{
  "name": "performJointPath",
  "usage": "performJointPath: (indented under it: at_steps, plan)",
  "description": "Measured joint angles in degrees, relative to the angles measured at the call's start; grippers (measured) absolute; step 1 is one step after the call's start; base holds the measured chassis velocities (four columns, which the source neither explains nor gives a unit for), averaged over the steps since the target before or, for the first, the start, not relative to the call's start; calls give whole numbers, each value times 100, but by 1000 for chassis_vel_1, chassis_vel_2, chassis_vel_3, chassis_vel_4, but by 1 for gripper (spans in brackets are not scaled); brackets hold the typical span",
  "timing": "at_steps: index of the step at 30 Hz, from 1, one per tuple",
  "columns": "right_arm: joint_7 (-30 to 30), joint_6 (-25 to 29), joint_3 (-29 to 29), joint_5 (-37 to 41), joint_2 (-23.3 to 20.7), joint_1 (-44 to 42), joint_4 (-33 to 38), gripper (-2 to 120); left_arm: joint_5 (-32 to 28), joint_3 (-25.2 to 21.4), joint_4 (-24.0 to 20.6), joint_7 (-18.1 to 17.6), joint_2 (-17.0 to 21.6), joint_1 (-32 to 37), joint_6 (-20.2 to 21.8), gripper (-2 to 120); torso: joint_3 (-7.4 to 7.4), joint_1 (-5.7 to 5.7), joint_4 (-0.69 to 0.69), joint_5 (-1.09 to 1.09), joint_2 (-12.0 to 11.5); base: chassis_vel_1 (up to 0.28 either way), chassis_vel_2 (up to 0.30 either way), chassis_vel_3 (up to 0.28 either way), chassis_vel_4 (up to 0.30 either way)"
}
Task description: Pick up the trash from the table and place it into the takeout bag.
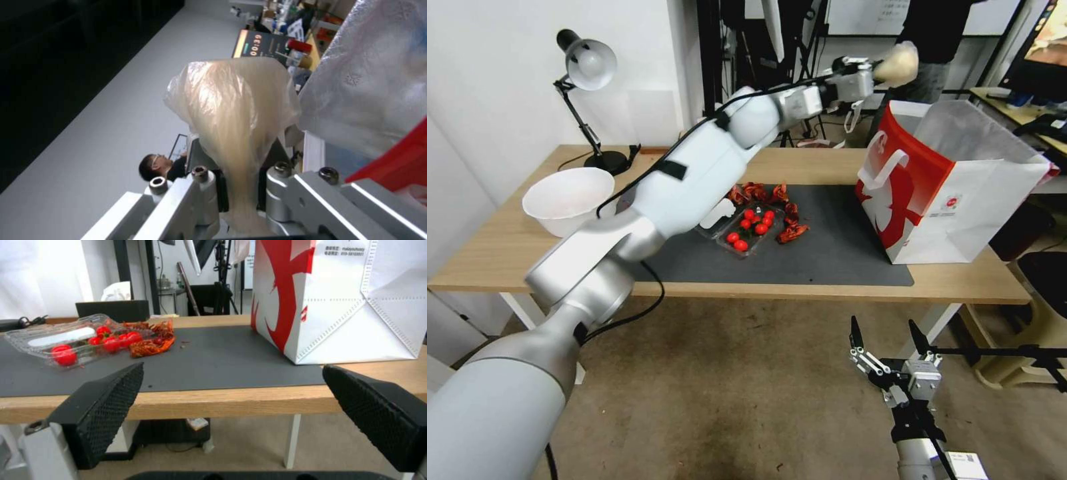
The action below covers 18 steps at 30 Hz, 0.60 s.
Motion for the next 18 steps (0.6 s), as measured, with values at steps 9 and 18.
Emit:
performJointPath:
  at_steps: [9, 18]
  plan:
    - [-4, 63, 0, 0, 61, -9, -33, 100, 630, 687, 109, -17, -367, -425, -40, 7, 0, 0, -1, 0, 0, 0, 0, 0, 0]
    - [-14, 76, -36, -19, 110, -9, -41, 100, 1294, 1209, -57, -61, -350, -456, -171, 7, 0, 0, -1, -1, 0, 0, 0, 0, 0]
